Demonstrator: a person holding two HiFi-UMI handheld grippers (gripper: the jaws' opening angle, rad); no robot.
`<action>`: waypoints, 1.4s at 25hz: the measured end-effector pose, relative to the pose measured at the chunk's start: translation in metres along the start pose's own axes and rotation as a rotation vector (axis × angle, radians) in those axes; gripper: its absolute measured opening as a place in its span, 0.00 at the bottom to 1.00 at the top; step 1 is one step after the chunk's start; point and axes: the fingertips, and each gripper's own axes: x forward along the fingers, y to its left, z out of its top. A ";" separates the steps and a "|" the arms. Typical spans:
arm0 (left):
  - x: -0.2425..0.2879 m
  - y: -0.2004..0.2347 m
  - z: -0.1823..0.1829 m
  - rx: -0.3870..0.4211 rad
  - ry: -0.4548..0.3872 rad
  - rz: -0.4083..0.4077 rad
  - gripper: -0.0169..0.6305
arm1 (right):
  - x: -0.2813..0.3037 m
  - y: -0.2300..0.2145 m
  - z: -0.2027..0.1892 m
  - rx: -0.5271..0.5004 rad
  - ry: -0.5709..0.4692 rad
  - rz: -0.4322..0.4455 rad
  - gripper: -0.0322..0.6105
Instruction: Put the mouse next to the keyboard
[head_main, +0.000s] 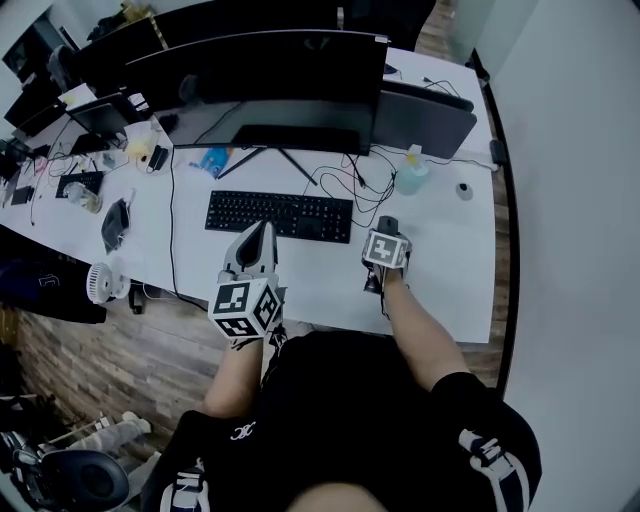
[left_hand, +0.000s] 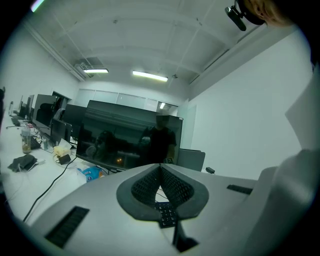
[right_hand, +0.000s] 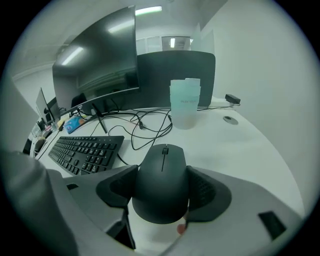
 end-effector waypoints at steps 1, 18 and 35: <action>-0.001 0.001 0.000 -0.001 0.000 0.001 0.05 | 0.001 0.000 -0.002 -0.002 0.006 0.000 0.55; -0.016 -0.004 -0.006 0.004 0.003 0.027 0.05 | -0.002 0.001 -0.011 -0.079 0.006 -0.014 0.61; -0.001 -0.037 0.013 0.024 -0.041 -0.005 0.05 | -0.186 0.010 0.141 -0.125 -0.664 0.157 0.08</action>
